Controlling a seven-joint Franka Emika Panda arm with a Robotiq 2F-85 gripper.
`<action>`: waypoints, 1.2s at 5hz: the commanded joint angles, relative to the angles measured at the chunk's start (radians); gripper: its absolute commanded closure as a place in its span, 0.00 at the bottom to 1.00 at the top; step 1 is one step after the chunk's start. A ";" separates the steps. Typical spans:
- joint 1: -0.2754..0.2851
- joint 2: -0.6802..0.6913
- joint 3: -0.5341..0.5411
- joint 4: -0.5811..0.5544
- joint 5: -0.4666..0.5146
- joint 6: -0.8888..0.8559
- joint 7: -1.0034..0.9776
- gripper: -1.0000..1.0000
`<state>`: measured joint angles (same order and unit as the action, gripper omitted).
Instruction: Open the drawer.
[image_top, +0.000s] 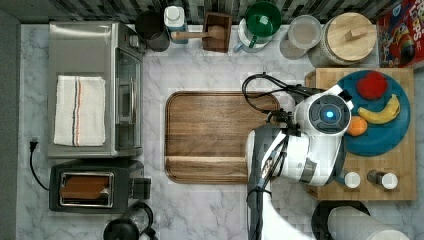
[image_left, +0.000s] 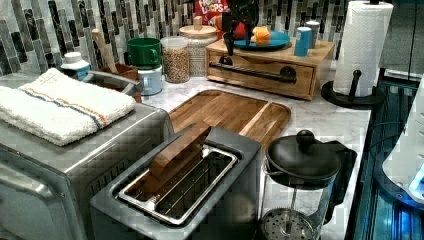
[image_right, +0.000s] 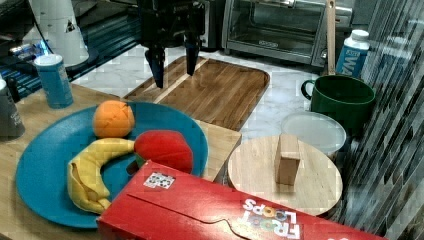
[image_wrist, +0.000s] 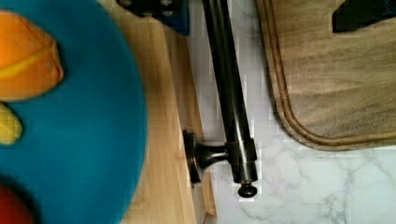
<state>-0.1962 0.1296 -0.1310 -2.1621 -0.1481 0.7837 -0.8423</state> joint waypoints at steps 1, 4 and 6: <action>0.010 0.124 0.008 -0.008 0.012 0.129 -0.090 0.00; -0.007 0.141 0.044 0.027 0.032 0.013 -0.121 0.00; 0.017 0.180 0.108 0.059 0.117 -0.005 -0.150 0.00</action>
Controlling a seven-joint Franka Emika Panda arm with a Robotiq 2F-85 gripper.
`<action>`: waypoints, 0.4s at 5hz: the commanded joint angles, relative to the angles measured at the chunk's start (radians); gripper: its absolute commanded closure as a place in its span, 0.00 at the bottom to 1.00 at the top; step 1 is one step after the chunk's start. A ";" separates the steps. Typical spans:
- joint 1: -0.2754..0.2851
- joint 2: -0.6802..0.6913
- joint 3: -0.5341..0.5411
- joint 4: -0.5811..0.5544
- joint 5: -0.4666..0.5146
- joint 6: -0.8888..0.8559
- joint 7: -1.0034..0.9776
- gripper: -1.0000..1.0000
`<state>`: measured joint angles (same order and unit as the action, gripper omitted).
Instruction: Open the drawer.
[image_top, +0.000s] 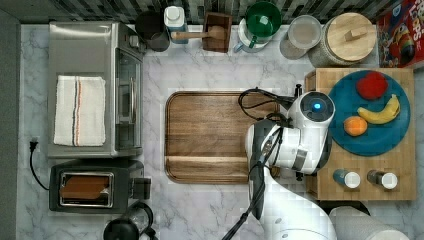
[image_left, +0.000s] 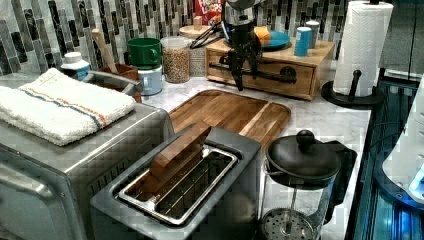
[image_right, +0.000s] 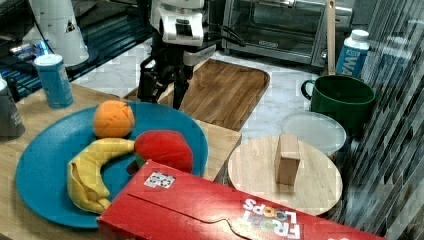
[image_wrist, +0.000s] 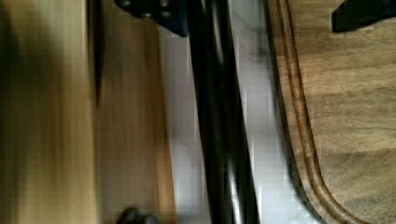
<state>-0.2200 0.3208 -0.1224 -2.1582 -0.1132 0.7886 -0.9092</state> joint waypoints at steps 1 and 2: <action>0.052 0.030 0.127 0.070 0.105 0.026 -0.081 0.00; 0.082 0.051 0.144 0.060 0.089 0.073 -0.047 0.00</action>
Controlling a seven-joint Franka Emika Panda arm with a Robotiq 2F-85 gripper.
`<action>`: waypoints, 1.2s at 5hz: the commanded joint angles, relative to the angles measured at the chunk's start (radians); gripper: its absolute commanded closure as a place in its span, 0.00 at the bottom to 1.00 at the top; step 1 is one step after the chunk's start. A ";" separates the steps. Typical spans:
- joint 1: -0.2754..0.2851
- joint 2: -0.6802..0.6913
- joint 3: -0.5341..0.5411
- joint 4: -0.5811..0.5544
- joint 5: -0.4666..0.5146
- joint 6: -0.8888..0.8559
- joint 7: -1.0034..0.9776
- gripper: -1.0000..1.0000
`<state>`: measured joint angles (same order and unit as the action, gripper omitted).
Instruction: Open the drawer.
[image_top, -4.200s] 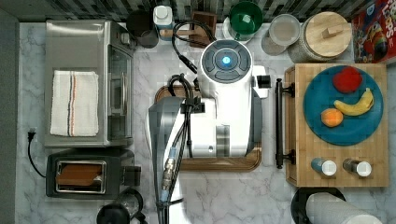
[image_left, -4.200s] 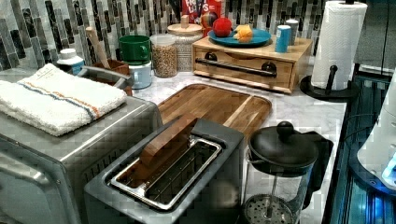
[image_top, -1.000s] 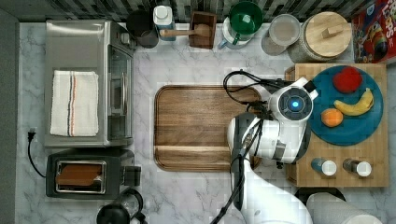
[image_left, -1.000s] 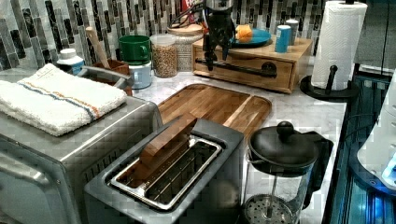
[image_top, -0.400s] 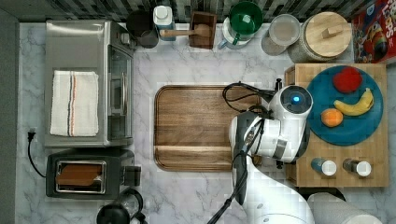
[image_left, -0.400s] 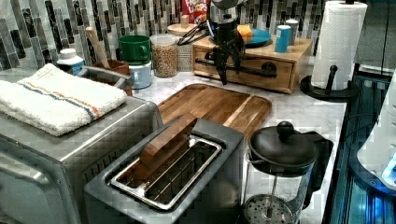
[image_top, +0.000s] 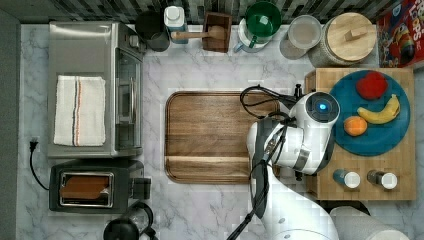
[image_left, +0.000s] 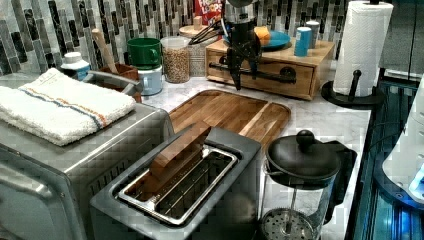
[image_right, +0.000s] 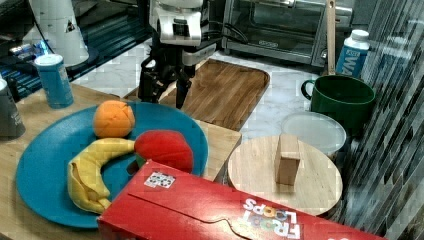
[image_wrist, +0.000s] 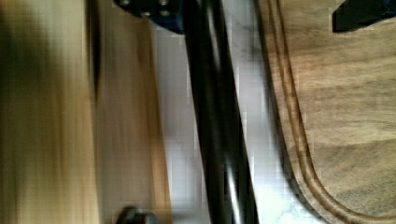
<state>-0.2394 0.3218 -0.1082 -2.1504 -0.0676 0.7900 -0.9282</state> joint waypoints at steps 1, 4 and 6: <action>0.151 0.040 0.149 0.027 0.048 0.097 0.032 0.00; 0.240 0.009 0.213 0.043 0.019 -0.010 0.328 0.00; 0.263 0.022 0.206 0.081 0.008 -0.047 0.376 0.00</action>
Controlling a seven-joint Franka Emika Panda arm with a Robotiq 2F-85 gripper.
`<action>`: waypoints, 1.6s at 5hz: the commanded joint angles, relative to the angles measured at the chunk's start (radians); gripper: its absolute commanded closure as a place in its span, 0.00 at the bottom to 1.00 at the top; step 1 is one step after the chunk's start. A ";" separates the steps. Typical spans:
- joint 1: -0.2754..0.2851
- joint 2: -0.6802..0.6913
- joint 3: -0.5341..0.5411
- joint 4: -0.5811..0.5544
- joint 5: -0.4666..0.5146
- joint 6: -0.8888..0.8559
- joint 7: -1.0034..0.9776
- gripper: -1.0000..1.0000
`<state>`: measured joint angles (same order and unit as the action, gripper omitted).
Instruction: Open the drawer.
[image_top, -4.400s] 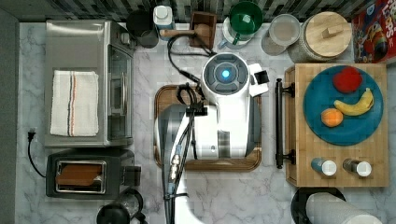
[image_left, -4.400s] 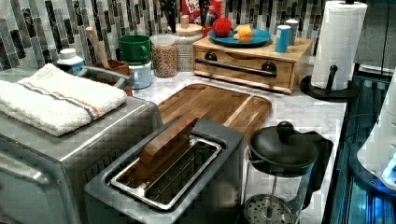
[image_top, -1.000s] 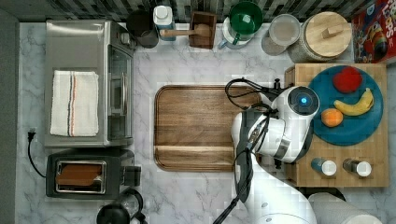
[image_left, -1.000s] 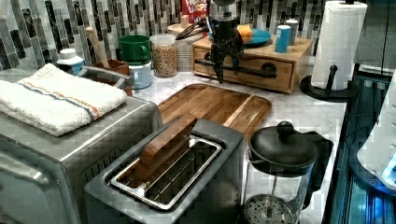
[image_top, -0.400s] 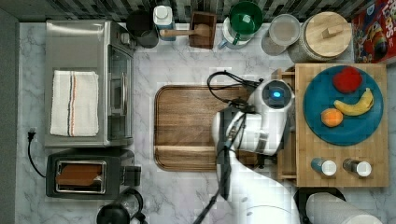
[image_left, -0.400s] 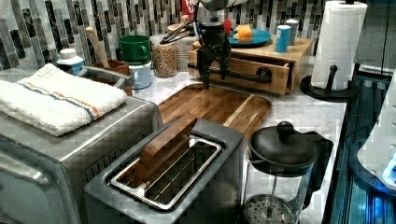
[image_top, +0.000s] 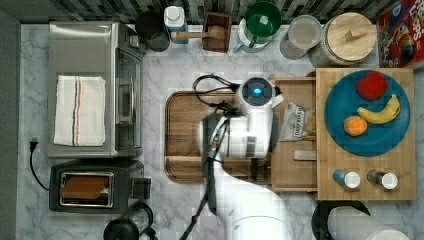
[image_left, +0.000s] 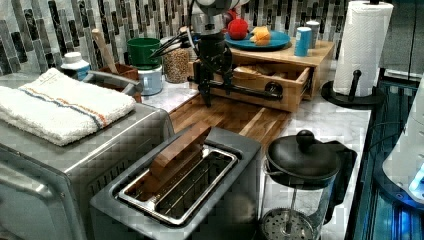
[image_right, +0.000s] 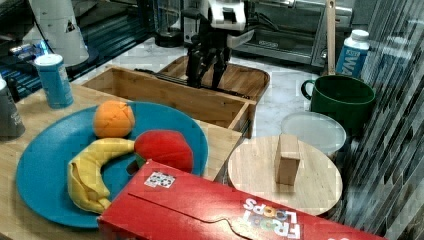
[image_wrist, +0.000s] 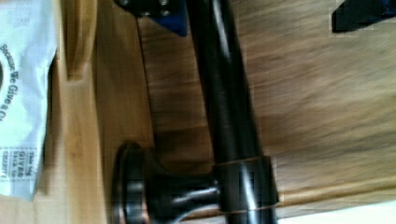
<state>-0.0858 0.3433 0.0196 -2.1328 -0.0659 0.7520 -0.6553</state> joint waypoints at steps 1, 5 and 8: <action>0.123 0.014 0.070 0.084 0.028 -0.015 0.136 0.00; 0.123 0.057 0.111 0.189 0.128 -0.081 0.214 0.00; 0.112 0.058 0.123 0.189 0.122 -0.081 0.218 0.00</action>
<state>-0.0533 0.4021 0.0663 -2.0527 -0.0045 0.6733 -0.4963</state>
